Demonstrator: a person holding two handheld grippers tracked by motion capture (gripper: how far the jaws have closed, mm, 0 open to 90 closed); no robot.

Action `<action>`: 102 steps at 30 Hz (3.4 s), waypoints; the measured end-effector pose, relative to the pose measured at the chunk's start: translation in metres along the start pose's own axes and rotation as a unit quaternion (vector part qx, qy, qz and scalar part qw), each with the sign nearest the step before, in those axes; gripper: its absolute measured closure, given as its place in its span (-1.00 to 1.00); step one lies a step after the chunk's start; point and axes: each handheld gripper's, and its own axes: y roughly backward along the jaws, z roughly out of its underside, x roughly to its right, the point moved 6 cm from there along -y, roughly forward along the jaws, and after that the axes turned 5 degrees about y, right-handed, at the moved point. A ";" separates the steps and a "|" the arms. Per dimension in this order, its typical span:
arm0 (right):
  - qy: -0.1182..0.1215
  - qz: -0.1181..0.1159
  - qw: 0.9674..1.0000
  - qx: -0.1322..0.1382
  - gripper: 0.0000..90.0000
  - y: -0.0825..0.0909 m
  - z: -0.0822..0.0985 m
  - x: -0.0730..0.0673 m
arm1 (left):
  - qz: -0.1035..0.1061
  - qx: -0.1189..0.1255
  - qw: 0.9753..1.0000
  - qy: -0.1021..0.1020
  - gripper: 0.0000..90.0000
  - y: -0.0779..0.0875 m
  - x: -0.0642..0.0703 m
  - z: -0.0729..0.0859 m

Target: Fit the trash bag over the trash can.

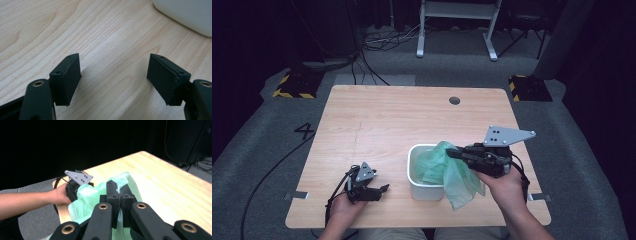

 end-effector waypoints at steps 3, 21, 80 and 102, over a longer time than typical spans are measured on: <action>-0.005 -0.004 1.000 -0.012 0.99 -0.009 0.006 0.002 | 0.000 0.000 1.000 0.001 -0.40 0.000 0.000 0.000; -0.003 0.002 0.996 -0.090 0.74 -0.047 0.040 0.008 | 0.000 0.000 1.000 0.002 -0.40 0.000 0.000 0.000; -0.034 0.053 0.994 -0.088 -0.07 0.000 0.139 0.020 | 0.024 0.052 0.998 -0.041 -0.31 0.036 0.042 -0.037; 0.007 0.032 0.999 -0.027 -0.08 -0.004 0.074 -0.008 | 0.057 0.145 0.980 -0.120 -0.31 0.078 0.101 -0.076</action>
